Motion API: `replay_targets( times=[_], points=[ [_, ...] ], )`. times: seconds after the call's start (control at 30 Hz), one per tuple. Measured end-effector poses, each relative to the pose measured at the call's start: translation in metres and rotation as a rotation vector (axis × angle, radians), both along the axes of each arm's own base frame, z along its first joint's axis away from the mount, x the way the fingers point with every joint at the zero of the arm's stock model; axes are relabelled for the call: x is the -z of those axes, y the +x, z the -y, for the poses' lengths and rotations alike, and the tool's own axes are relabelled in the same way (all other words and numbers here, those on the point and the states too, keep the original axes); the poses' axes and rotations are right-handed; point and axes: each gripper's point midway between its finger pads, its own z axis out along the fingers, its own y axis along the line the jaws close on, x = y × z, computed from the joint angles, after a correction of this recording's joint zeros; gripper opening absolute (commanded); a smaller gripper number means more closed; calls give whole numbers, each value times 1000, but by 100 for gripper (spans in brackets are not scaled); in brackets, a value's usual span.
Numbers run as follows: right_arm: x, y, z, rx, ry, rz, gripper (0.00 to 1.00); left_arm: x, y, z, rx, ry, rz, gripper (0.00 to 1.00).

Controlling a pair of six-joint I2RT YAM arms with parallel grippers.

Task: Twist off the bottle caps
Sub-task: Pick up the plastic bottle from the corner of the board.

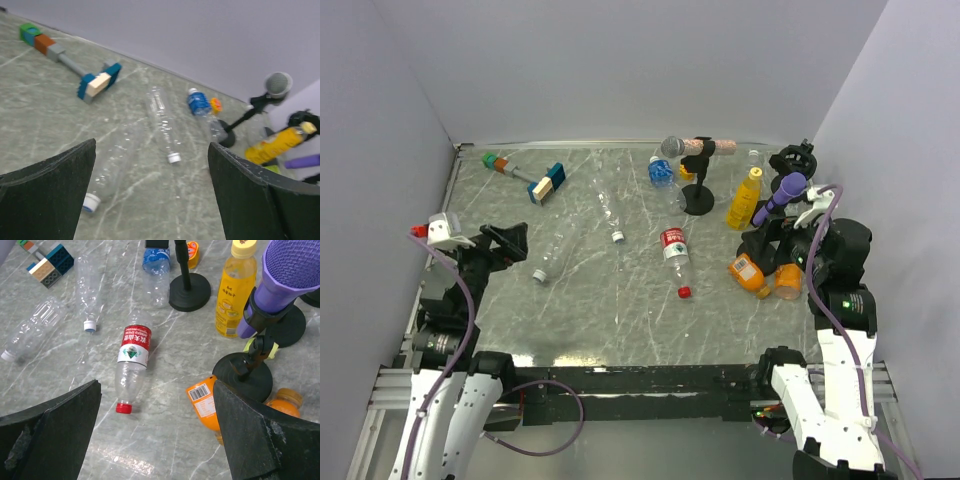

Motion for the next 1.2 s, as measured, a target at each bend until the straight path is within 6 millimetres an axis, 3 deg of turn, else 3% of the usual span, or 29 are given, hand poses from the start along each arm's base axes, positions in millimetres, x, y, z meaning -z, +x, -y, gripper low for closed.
replay_targets(
  times=[0.23,0.53,0.67,0.8,0.9,1.07,1.2],
  points=[
    [-1,-2,-3,-10,12,-7,99,-31,-12,26,144,-53,10,97],
    [-4,-5,-12,-62,32,-4,99,-10,-17,61,348,-79,-107,97],
    [-6,-12,-30,-214,12,33,99,-7,-24,79,457,-94,-130,97],
    [-3,-30,-57,-446,-14,84,99,7,-29,100,545,-92,-202,97],
    [1,-42,-73,-595,-20,109,99,25,-41,129,638,-66,-288,97],
    [18,-52,-83,-737,-15,105,99,60,-62,177,708,49,-454,97],
    [41,-57,-87,-788,-4,89,99,81,-71,202,697,162,-545,97]
  ],
)
